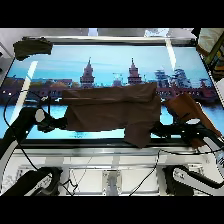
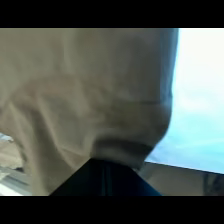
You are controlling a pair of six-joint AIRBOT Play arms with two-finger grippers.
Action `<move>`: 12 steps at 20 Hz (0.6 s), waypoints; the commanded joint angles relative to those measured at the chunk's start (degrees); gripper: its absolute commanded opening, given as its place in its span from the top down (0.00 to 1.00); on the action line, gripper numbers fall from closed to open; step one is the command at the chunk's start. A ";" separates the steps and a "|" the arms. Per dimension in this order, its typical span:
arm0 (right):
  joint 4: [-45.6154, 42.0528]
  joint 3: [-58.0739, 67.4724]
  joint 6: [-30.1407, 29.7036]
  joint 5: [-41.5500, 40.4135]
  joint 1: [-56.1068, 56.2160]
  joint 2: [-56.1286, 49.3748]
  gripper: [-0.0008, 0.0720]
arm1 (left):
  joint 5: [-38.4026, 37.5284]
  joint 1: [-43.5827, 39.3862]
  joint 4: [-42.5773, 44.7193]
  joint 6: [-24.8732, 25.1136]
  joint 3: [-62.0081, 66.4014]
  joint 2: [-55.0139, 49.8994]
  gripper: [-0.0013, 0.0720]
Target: Fold the shirts.
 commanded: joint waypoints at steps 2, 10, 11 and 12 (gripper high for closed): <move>-0.90 0.04 -1.60 4.39 -0.02 1.75 0.95 | 2.10 -0.02 2.99 -5.03 -0.02 0.07 0.17; -7.06 0.04 2.86 5.62 -0.17 18.43 0.95 | 5.55 0.02 4.04 -19.89 -4.44 0.07 0.17; -7.06 0.04 3.72 5.60 -0.17 19.61 0.95 | 6.97 0.00 3.50 -21.51 -4.76 0.07 0.17; -7.06 0.04 3.74 5.62 -0.17 20.50 0.95 | 8.09 0.02 2.91 -22.62 -4.83 0.04 0.17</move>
